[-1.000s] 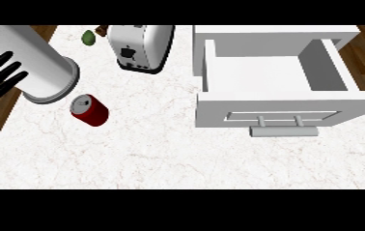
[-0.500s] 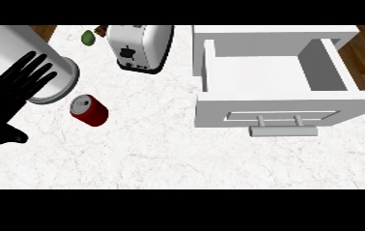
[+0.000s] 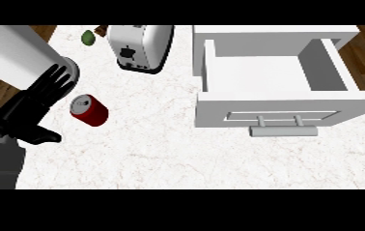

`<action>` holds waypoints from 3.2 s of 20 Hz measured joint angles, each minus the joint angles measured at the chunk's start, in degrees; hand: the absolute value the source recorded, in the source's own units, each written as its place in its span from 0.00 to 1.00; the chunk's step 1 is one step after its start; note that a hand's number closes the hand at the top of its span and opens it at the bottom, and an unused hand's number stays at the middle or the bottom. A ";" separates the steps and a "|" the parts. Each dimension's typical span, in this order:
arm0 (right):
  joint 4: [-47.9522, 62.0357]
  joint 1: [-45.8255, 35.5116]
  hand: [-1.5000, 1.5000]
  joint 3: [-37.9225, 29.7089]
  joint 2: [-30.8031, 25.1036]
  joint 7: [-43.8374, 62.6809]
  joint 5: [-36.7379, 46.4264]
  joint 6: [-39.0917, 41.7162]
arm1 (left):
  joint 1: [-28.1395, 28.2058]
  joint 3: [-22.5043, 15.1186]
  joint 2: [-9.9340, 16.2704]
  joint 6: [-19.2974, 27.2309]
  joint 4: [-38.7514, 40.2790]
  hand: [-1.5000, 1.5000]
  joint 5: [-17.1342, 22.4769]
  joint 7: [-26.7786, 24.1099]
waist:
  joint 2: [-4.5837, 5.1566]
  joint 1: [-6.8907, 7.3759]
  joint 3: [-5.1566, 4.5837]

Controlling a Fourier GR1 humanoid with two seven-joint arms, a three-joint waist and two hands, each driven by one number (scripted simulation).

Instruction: Pick up the can, place it into the drawer and close the drawer

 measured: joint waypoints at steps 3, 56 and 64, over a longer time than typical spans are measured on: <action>-1.11 -0.69 0.00 -0.80 -0.32 2.09 -0.79 -0.11 | -1.60 0.00 -0.15 0.40 4.18 0.00 -2.78 -3.04 | 0.01 -0.02 0.00; -4.94 -1.10 0.00 -7.46 3.61 8.64 -7.42 5.98 | -22.13 1.80 -1.31 -9.06 54.87 1.00 -19.57 -32.57 | 0.30 -0.84 -0.10; -5.45 0.61 0.00 -7.83 4.30 7.99 -7.35 5.40 | -21.05 5.27 -10.70 5.22 49.35 1.00 -15.29 -36.49 | -0.45 0.76 0.09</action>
